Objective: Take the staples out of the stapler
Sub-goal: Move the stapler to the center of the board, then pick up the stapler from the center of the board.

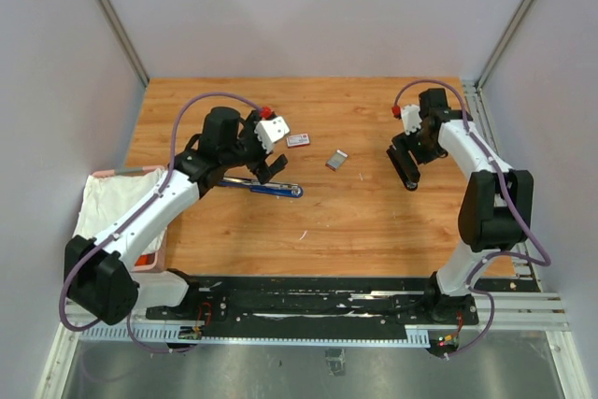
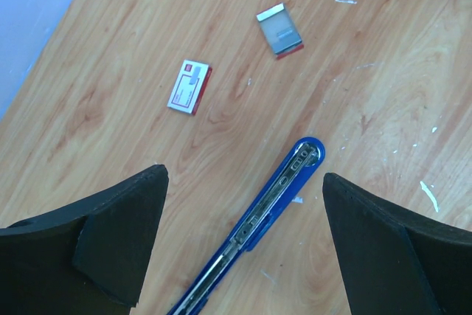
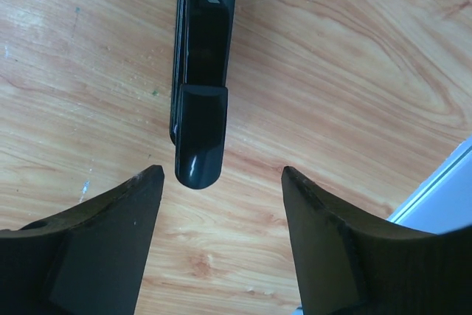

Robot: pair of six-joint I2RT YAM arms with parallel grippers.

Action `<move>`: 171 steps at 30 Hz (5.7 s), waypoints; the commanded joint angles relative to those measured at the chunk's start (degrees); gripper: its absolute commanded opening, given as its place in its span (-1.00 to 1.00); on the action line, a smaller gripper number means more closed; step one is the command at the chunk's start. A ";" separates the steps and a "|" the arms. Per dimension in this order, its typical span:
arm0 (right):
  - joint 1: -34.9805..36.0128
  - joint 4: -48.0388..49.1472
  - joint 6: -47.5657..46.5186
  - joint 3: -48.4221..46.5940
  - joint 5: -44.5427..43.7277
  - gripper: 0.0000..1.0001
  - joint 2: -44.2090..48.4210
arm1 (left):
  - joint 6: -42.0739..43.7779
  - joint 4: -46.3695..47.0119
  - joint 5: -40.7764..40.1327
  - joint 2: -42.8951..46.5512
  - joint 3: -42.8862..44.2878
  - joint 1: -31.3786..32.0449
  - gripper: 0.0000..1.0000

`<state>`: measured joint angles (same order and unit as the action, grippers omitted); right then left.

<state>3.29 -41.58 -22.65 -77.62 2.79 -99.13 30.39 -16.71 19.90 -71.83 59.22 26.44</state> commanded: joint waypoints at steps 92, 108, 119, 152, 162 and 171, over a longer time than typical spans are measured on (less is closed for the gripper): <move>20.05 -0.87 -17.64 15.08 16.22 0.43 22.29 | 17.60 -3.65 11.76 -7.38 5.19 6.94 0.96; -7.31 1.34 -12.50 22.51 25.32 0.49 37.77 | 19.67 -10.95 0.90 -29.70 22.84 24.66 0.96; -19.86 0.83 -12.42 23.78 30.00 0.49 41.64 | 19.80 -16.14 -0.86 -43.73 36.12 30.05 1.00; -20.03 4.38 -11.83 26.73 27.88 0.50 45.96 | 18.37 -23.28 -0.16 -58.68 51.09 30.52 0.15; -20.00 4.43 -12.03 26.93 28.58 0.50 46.04 | 17.13 -22.88 -0.60 -58.89 51.35 30.52 -0.60; -20.02 4.17 -12.52 27.24 33.91 0.50 44.66 | 12.54 -21.81 -0.39 -54.54 50.83 30.36 -1.00</move>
<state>-15.88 -37.52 -34.94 -51.35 31.64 -53.93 46.17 -39.27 19.22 -129.60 109.08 56.49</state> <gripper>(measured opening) 0.746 0.334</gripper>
